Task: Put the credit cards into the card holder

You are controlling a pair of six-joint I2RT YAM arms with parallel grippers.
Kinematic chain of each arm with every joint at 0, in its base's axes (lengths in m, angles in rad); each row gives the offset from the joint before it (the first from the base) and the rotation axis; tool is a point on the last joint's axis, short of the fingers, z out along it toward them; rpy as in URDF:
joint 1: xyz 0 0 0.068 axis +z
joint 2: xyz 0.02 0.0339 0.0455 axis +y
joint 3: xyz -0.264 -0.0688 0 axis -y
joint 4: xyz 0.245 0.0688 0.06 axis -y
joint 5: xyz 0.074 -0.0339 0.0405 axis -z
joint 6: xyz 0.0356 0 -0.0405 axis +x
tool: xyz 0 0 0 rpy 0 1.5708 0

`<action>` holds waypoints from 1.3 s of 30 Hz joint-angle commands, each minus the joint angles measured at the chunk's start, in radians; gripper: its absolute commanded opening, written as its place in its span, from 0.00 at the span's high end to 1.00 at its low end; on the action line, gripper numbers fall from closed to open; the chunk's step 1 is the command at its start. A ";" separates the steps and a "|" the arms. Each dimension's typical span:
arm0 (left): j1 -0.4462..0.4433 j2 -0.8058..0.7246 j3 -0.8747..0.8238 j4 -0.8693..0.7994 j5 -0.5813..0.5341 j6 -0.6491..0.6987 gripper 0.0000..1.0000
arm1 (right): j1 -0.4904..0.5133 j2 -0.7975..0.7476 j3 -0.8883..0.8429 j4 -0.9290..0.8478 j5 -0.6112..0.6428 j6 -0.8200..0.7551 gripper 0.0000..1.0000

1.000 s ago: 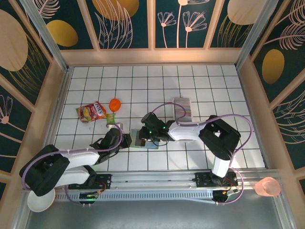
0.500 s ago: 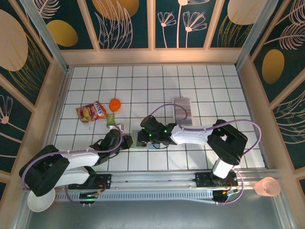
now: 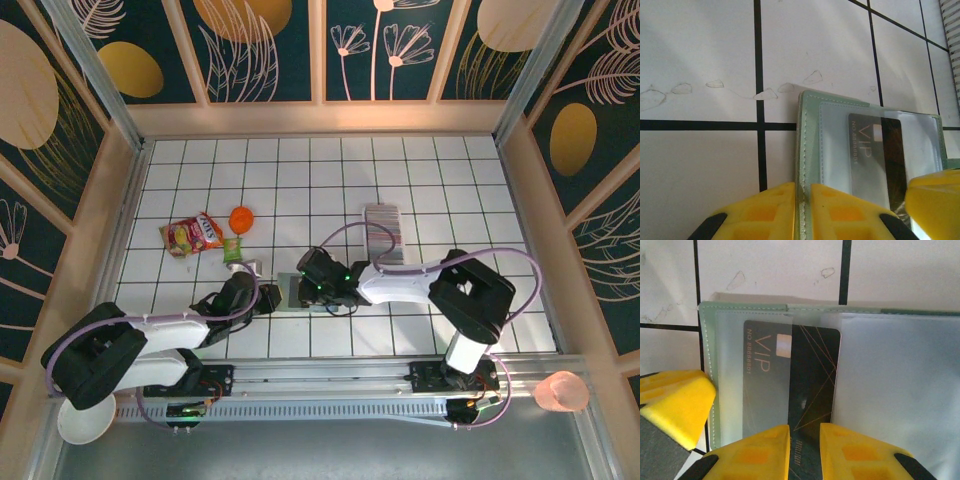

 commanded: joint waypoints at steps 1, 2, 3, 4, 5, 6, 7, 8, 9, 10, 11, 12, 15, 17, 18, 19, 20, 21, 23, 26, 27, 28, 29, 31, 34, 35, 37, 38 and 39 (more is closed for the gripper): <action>-0.027 0.034 -0.031 -0.088 0.102 -0.033 0.84 | 0.008 0.048 0.035 0.012 -0.009 0.009 0.77; -0.028 0.034 -0.033 -0.084 0.102 -0.034 0.84 | 0.010 0.057 0.038 0.009 -0.010 0.008 0.77; -0.029 0.032 -0.036 -0.081 0.103 -0.036 0.84 | 0.010 0.065 0.042 0.007 -0.011 0.009 0.77; -0.029 0.031 -0.039 -0.078 0.101 -0.039 0.84 | 0.012 0.070 0.043 0.012 -0.014 0.010 0.77; -0.029 0.030 -0.041 -0.075 0.102 -0.039 0.84 | 0.014 0.073 0.043 0.019 -0.018 0.011 0.77; -0.031 0.030 -0.043 -0.073 0.102 -0.039 0.84 | 0.016 0.076 0.045 0.029 -0.022 0.015 0.77; -0.031 0.030 -0.043 -0.074 0.103 -0.040 0.84 | 0.020 0.076 0.048 0.037 -0.024 0.015 0.77; -0.032 0.030 -0.043 -0.073 0.103 -0.039 0.84 | 0.024 0.076 0.055 0.043 -0.022 0.016 0.77; -0.033 0.031 -0.043 -0.072 0.101 -0.041 0.84 | 0.029 0.076 0.061 0.051 -0.021 0.015 0.77; -0.032 0.033 -0.043 -0.073 0.101 -0.039 0.84 | 0.033 0.078 0.067 0.059 -0.021 0.013 0.76; -0.033 0.034 -0.042 -0.072 0.100 -0.040 0.84 | 0.035 0.081 0.072 0.065 -0.023 0.015 0.76; -0.033 0.034 -0.042 -0.071 0.099 -0.040 0.84 | 0.036 0.085 0.076 0.071 -0.029 0.015 0.76; -0.033 0.033 -0.042 -0.075 0.093 -0.041 0.84 | 0.042 0.069 0.074 0.088 -0.030 0.012 0.76; -0.034 0.031 -0.039 -0.082 0.083 -0.042 0.84 | 0.047 0.032 0.059 0.099 -0.010 0.005 0.74; -0.033 0.030 -0.039 -0.087 0.077 -0.042 0.84 | 0.048 0.009 0.052 0.095 0.002 -0.003 0.73; -0.034 0.027 -0.038 -0.092 0.072 -0.042 0.84 | 0.049 -0.017 0.048 0.073 0.015 -0.008 0.71; -0.033 0.025 -0.037 -0.094 0.069 -0.042 0.84 | 0.049 -0.034 0.045 0.052 0.038 -0.010 0.70; -0.034 0.024 -0.035 -0.098 0.065 -0.043 0.84 | 0.050 -0.060 0.042 0.009 0.066 -0.010 0.68; -0.033 0.016 -0.032 -0.108 0.053 -0.043 0.83 | 0.057 -0.098 0.031 -0.068 0.112 0.007 0.65; -0.033 0.000 -0.030 -0.112 0.040 -0.044 0.80 | 0.074 -0.152 -0.016 -0.144 0.151 0.056 0.64; -0.034 -0.005 -0.030 -0.113 0.036 -0.046 0.79 | 0.079 -0.167 -0.037 -0.165 0.156 0.077 0.63; -0.033 -0.010 -0.029 -0.112 0.036 -0.048 0.79 | 0.083 -0.180 -0.058 -0.178 0.160 0.098 0.62; -0.033 -0.013 -0.029 -0.111 0.034 -0.048 0.79 | 0.088 -0.189 -0.076 -0.190 0.165 0.112 0.61; -0.033 -0.012 -0.025 -0.106 0.040 -0.048 0.78 | 0.097 -0.199 -0.106 -0.204 0.175 0.144 0.59; -0.033 -0.004 -0.025 -0.095 0.057 -0.047 0.78 | 0.100 -0.195 -0.132 -0.192 0.183 0.163 0.58; -0.034 -0.002 -0.025 -0.095 0.059 -0.047 0.78 | 0.099 -0.191 -0.139 -0.184 0.186 0.164 0.58; -0.033 0.001 -0.025 -0.096 0.061 -0.045 0.78 | 0.099 -0.174 -0.143 -0.169 0.191 0.161 0.57; -0.033 0.001 -0.025 -0.097 0.062 -0.046 0.78 | 0.099 -0.165 -0.140 -0.164 0.191 0.157 0.57; -0.033 0.000 -0.028 -0.097 0.063 -0.047 0.78 | 0.099 -0.153 -0.132 -0.164 0.191 0.152 0.57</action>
